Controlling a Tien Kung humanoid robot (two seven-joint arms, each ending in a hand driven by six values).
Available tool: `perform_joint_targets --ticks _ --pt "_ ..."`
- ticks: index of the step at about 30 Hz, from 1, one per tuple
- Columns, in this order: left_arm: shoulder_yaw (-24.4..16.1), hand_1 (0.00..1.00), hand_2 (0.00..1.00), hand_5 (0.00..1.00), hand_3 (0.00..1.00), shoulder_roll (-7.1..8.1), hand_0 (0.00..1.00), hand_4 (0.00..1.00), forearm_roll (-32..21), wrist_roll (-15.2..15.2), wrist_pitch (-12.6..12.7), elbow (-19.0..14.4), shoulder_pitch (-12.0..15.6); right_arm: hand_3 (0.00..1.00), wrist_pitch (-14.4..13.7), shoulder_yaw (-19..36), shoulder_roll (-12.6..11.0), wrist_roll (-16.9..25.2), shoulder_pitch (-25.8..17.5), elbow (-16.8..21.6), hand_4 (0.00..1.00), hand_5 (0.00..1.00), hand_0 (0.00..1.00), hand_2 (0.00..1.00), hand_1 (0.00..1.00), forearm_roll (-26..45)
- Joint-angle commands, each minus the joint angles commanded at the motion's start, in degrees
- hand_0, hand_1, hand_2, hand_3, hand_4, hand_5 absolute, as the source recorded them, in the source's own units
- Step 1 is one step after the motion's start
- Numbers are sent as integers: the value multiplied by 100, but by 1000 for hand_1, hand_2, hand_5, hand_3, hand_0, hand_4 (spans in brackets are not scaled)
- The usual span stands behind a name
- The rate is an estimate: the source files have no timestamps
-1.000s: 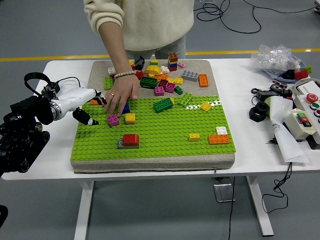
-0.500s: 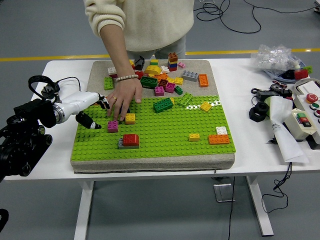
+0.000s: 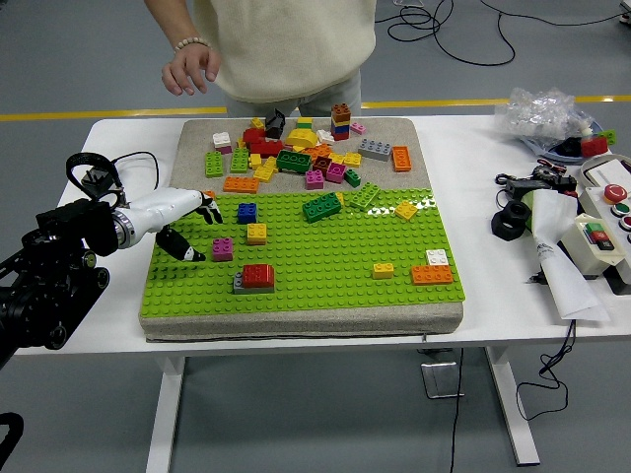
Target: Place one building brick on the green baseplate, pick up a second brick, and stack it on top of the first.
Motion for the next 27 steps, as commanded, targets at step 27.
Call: perform_joint_targets --ticks 27 --pt "-58 751 622 124 656 -325 862 915 -78 -1 181 623 -151 695 6 12 -21 -4 19 0 948 687 759 729 685 18"
